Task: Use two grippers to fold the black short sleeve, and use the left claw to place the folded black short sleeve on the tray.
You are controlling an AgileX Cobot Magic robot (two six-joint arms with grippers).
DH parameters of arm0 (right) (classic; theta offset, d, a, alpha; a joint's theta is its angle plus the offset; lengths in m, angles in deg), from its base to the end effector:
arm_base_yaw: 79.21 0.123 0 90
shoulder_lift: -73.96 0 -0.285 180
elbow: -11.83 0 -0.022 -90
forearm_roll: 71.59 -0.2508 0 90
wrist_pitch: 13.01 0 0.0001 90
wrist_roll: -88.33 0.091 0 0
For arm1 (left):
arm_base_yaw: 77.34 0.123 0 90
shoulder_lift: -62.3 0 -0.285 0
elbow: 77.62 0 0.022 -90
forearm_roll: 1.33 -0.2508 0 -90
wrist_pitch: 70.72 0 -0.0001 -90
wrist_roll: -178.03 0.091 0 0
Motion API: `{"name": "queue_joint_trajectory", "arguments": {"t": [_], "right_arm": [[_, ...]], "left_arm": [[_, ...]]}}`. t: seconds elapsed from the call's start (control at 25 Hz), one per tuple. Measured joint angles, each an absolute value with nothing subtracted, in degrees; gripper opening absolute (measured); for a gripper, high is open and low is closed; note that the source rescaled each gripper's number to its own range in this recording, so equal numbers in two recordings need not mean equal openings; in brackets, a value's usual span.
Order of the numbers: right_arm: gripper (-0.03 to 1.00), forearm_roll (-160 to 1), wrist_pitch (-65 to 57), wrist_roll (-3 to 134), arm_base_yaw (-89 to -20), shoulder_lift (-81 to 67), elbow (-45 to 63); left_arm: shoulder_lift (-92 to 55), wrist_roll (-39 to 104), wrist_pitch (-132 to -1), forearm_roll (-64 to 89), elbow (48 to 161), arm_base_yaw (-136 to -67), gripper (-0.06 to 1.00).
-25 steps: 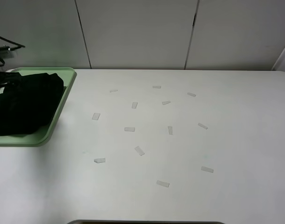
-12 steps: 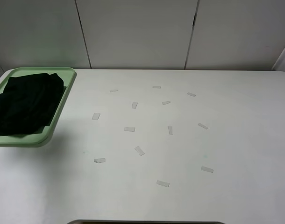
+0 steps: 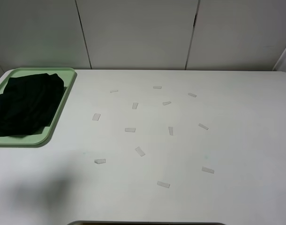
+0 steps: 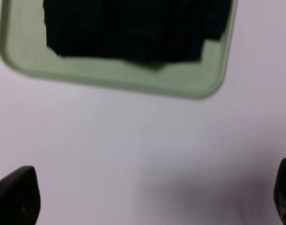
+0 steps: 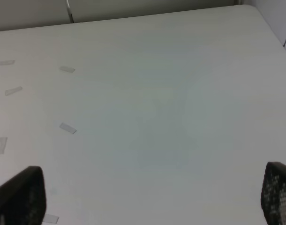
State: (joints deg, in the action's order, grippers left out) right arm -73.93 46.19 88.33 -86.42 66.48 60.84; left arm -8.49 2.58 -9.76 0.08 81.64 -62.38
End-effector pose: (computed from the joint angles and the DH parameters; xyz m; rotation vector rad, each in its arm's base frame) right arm -0.0033 0.0036 0.2774 0.1258 2.0147 -0.0312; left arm 0.1932 0.0496 0.3267 -0.2505 2.6515 0.0784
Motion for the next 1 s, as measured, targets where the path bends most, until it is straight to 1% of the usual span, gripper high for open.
{"name": "queue_joint_trajectory", "arguments": {"t": [0.24,0.68,0.84,1.0], "right_arm": [[1.00,-73.93,46.19,88.33,-86.42,66.48,60.84],[1.00,-73.93,46.19,88.33,-86.42,66.48,60.84],[1.00,-73.93,46.19,88.33,-86.42,66.48,60.84],[1.00,-73.93,46.19,88.33,-86.42,66.48,60.84]], "left_arm": [[2.40,2.58,-4.29,0.06,77.13,-62.38,1.00],[23.42,2.58,-4.10,0.40,71.29,-62.90,1.00],[30.89,2.58,-7.09,0.38,65.89,-65.17,1.00],[37.86,2.58,-11.07,-0.11,59.60,-69.49,1.00]]}}
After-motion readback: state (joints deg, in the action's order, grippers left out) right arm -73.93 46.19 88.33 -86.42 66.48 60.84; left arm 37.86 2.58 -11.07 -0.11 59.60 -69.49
